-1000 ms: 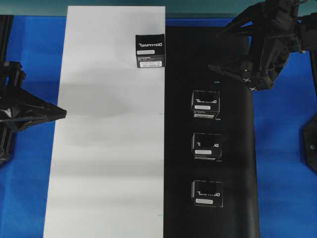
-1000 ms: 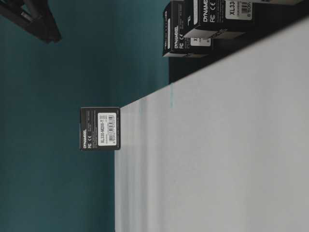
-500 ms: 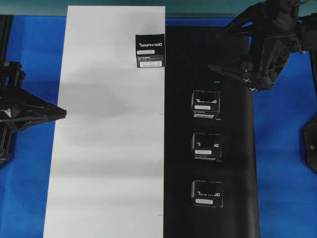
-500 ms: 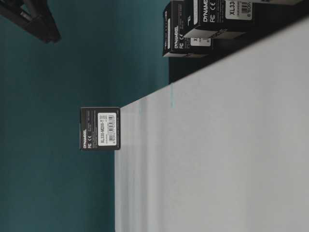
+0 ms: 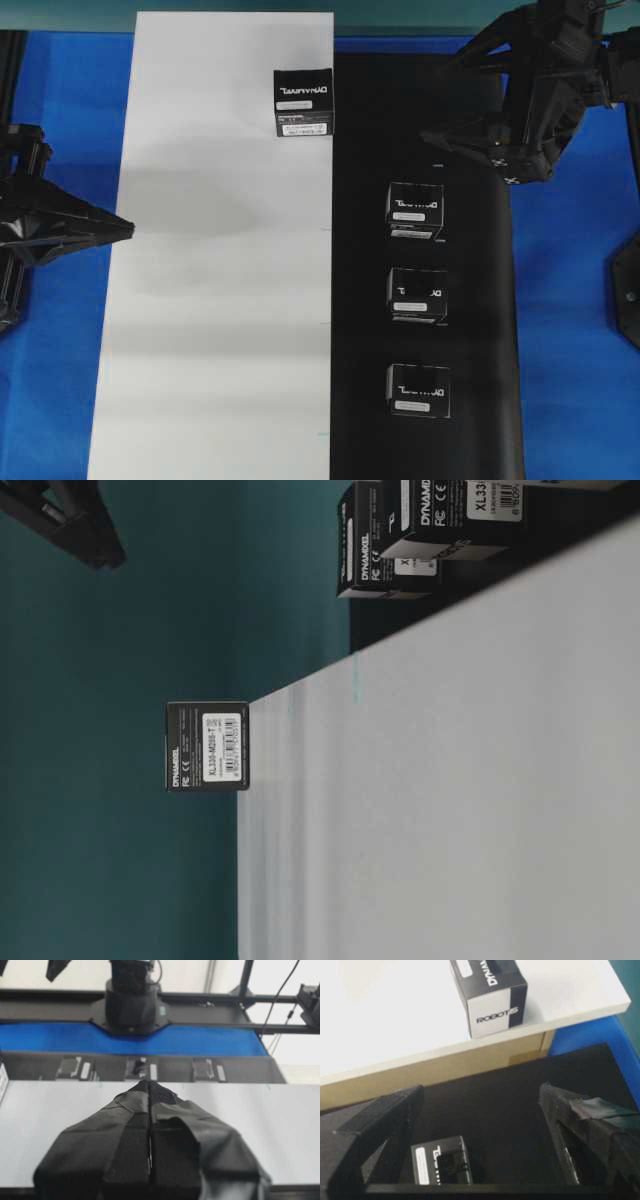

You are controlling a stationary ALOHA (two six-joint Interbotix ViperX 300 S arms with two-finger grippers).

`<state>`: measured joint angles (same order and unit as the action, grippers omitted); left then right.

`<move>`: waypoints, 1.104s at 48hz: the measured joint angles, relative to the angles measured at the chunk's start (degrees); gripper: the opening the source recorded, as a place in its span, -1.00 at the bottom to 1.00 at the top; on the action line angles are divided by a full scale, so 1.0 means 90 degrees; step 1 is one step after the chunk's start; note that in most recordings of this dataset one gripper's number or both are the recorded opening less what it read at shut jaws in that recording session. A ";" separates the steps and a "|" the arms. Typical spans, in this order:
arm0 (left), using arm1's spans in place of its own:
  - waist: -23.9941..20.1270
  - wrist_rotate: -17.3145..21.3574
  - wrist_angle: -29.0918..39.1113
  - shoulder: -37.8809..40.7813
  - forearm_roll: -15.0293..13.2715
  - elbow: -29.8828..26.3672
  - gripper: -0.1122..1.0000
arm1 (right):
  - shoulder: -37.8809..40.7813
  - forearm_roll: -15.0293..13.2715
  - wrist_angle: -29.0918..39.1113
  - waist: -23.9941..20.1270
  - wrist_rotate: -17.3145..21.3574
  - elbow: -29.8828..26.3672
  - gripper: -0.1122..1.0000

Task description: Place the box from the black base onto the white base.

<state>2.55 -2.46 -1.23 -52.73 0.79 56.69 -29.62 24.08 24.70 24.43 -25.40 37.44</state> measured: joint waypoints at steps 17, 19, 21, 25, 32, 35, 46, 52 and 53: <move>0.0039 0.0000 0.0010 0.0010 0.0010 -0.0010 -0.93 | -0.0010 0.0000 0.0000 -0.0020 0.0000 0.0068 0.99; 0.0039 0.0000 0.0010 0.0000 0.0000 0.0000 -0.93 | -0.0020 0.0000 0.0000 -0.0020 0.0000 0.0098 0.99; 0.0049 0.0000 0.0000 0.0010 0.0000 0.0000 -0.93 | -0.0020 0.0000 0.0000 -0.0020 0.0000 0.0117 0.99; 0.0049 0.0000 -0.0010 0.0059 0.0010 0.0000 -0.93 | -0.0029 0.0000 0.0000 -0.0020 0.0000 0.0166 0.99; 0.0068 0.0000 -0.0010 0.0195 0.0010 0.0000 -0.93 | -0.0107 -0.0010 0.0000 -0.0020 -0.0010 0.0234 0.99; 0.0078 0.0000 -0.0010 0.0186 0.0000 0.0000 -0.93 | -0.0166 0.0000 -0.0010 -0.0020 -0.0020 0.0283 0.99; 0.0117 0.0000 -0.0010 0.0059 0.0000 -0.0010 -0.93 | -0.0322 -0.0010 -0.0020 -0.0029 -0.0059 0.0400 0.99; 0.0186 0.0010 -0.0010 0.0039 0.0010 -0.0010 -0.93 | -0.0420 -0.0068 -0.0020 -0.0020 -0.0098 0.0488 0.99; 0.0195 0.0000 -0.0010 0.0039 0.0000 0.0000 -0.93 | -0.0439 -0.0068 -0.0020 -0.0020 -0.0088 0.0508 0.99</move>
<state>4.31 -2.46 -1.32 -52.38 0.79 56.69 -33.57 23.47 24.52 24.26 -26.19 42.01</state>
